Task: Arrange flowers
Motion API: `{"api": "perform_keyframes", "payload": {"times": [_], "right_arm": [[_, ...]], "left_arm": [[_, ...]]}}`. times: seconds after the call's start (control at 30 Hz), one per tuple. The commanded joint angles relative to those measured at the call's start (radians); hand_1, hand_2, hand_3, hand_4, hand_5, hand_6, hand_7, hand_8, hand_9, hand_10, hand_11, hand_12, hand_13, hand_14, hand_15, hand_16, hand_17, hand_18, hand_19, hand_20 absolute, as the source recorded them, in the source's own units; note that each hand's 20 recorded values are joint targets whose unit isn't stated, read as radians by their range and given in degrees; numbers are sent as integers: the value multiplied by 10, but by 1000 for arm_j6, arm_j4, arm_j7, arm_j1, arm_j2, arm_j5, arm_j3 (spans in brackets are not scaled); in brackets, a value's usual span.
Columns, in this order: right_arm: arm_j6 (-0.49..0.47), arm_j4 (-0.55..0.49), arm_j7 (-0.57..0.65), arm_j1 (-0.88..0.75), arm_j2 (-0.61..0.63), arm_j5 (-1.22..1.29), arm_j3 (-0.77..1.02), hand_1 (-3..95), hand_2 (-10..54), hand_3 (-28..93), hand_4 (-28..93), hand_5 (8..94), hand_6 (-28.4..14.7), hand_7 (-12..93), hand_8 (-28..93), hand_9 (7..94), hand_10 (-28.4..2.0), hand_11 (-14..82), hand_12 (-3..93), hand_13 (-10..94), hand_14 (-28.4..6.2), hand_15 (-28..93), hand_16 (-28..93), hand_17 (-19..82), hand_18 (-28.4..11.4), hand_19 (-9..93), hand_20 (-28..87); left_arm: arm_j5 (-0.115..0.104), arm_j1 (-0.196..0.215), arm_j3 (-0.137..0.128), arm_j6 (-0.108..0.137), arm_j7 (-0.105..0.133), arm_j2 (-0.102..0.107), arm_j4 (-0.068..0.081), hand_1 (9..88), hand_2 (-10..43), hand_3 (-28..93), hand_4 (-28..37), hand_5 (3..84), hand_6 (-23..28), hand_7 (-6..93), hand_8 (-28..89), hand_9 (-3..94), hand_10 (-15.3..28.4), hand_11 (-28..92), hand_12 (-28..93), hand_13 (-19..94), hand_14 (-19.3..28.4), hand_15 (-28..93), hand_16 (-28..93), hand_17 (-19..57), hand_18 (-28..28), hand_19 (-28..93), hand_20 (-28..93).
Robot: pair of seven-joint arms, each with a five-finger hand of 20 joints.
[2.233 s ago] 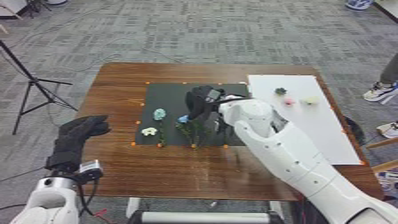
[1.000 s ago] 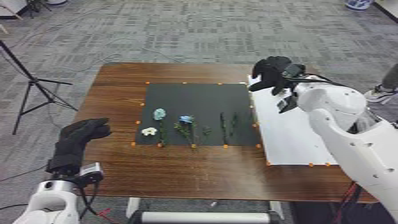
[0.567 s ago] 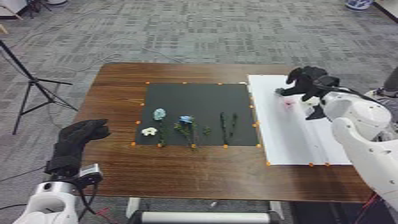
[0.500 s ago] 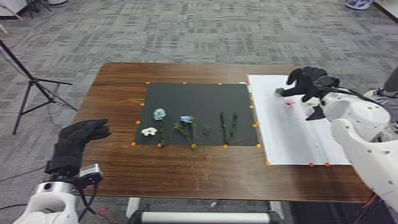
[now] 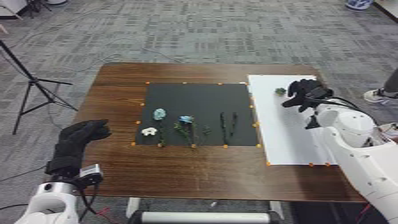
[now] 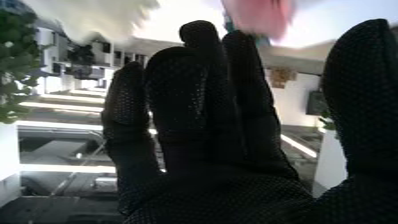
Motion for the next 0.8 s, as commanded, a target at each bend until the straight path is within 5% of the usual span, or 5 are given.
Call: {"api": "perform_keyframes", "payload": {"times": [0.03, 0.43, 0.8], "right_arm": [[59, 45, 10, -23, -22, -30, 9, 340, -95, 678, -239, 571, 19, 307, -142, 678, -111, 189, 175, 698, -98, 705, 258, 325, -233, 725, 493], [236, 70, 14, 6, 2, 34, -81, 562, -95, 616, -262, 746, 42, 354, -8, 890, -70, 160, 320, 781, -71, 737, 293, 384, -220, 772, 497], [205, -176, 38, 34, 126, 197, -145, 570, -95, 622, -264, 770, 39, 336, 0, 901, -70, 148, 321, 783, -69, 738, 301, 384, -220, 772, 499]], "left_arm": [[0, 16, 0, 1, -1, -15, -10, 348, 78, 670, -224, 555, 19, 241, -86, 574, 132, 294, 141, 459, 175, 448, -15, 54, 142, 261, 249], [-2, 15, 0, 8, 3, -13, -13, 348, 79, 669, -223, 555, 18, 242, -86, 575, 133, 294, 141, 458, 175, 447, -15, 54, 143, 262, 250], [-6, 19, -12, 8, -2, -2, -14, 346, 79, 671, -223, 555, 20, 240, -85, 575, 132, 294, 141, 458, 175, 447, -15, 54, 143, 262, 249]]}}
